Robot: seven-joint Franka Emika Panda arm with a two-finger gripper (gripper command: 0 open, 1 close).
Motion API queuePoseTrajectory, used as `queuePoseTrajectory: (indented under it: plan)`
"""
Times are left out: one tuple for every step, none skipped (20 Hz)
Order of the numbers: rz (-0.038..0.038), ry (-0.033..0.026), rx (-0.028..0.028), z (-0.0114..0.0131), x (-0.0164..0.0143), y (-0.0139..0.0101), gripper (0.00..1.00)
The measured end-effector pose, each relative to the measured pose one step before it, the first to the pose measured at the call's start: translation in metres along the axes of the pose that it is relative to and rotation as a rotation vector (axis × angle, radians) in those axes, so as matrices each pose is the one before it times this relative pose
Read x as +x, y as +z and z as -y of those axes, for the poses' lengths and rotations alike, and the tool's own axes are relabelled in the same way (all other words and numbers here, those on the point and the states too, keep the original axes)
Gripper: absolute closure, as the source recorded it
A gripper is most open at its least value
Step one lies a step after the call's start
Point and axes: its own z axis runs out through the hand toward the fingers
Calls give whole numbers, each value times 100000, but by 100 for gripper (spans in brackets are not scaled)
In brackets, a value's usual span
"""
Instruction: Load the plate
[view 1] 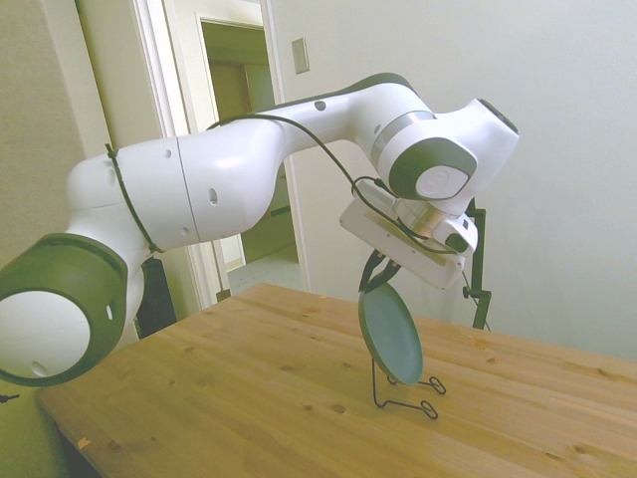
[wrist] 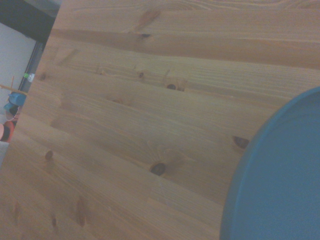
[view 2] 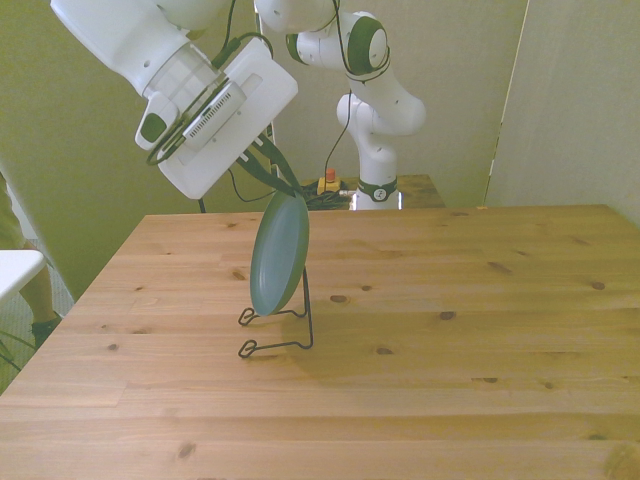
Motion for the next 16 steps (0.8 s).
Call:
queuePoseTrajectory:
  plan:
    - [326,217,66,-210,282,243,100]
    - [307,181,40,-152,244,229,100]
    - [268,170,-10,-150,207,198,100]
    - [355,99,8,-93,193,240,100]
    - [420,105,14,-53,169,255,100]
    - [441,107,-23,-21,157,273,100]
    - [407,106,-62,46,134,267,100]
    - [376,84,-91,99,110,251,100]
    - [307,17,-104,131,81,216,100]
    - [198,-8,-110,135,61,172,100]
    - [145,74,-118,124,44,137,100]
    - [126,60,-120,115,50,136,100]
    - [150,83,-93,110,72,165,100]
    - [161,112,-98,110,97,197,100]
    - [85,34,-105,119,122,216,100]
    - [-14,51,-126,150,132,222,100]
